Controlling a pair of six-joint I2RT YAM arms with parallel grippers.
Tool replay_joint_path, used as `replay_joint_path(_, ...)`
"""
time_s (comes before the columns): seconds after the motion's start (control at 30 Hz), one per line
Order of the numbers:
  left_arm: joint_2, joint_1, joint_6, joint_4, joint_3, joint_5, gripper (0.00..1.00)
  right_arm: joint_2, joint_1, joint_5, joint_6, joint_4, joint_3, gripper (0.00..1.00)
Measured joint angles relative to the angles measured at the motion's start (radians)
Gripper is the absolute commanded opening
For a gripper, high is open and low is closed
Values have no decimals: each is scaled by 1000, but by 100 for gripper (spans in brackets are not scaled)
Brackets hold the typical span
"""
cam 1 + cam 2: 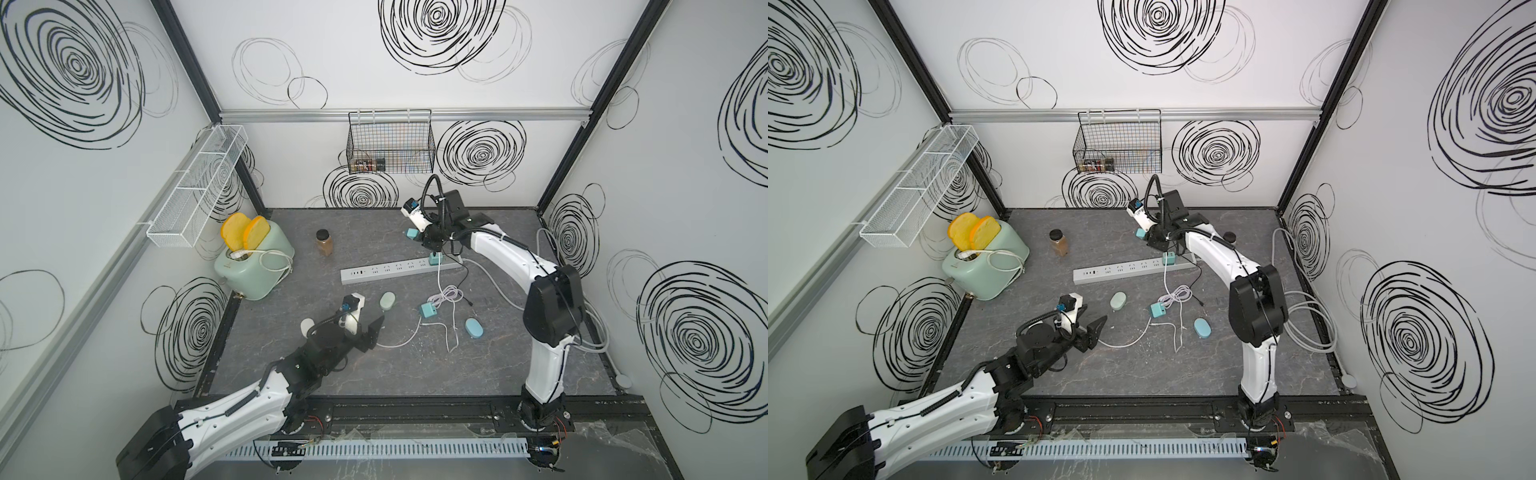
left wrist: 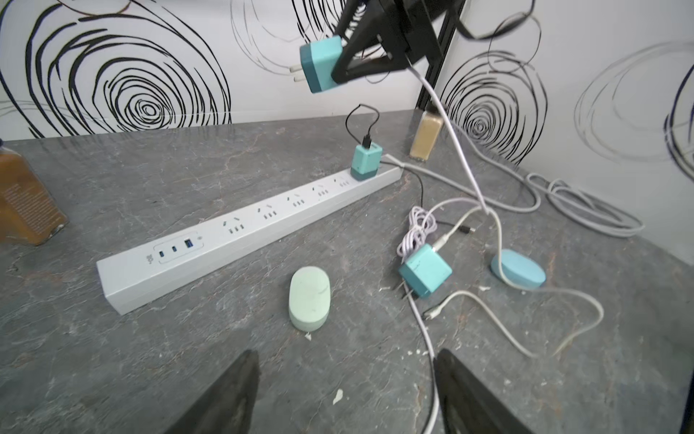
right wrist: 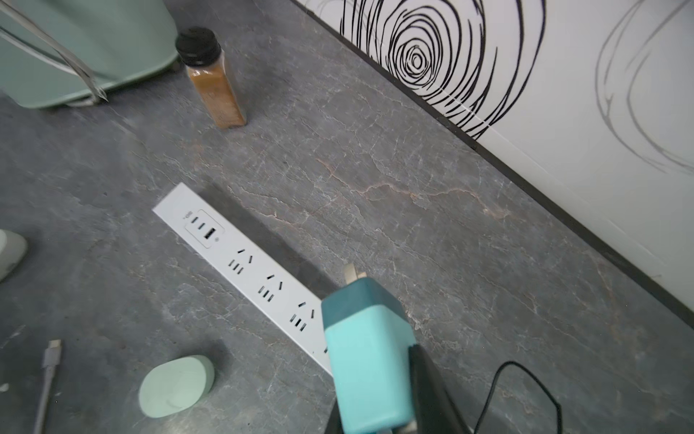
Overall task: Charge the bluetooth headset
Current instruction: Insert the plug into the socket.
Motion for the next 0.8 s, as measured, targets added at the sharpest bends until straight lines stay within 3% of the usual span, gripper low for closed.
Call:
replay_joint_path(0.17,-15,0,69,57,-59,14,76,209,71,204,-77,-191,232,12)
replay_joint_path(0.27,-32,0,85,131,-87,45,76,290,101,290,-106,-259,281,12)
replay_joint_path(0.8,-98,1,86,240,-139,74,76,307,204,517,-167,-392,298,10)
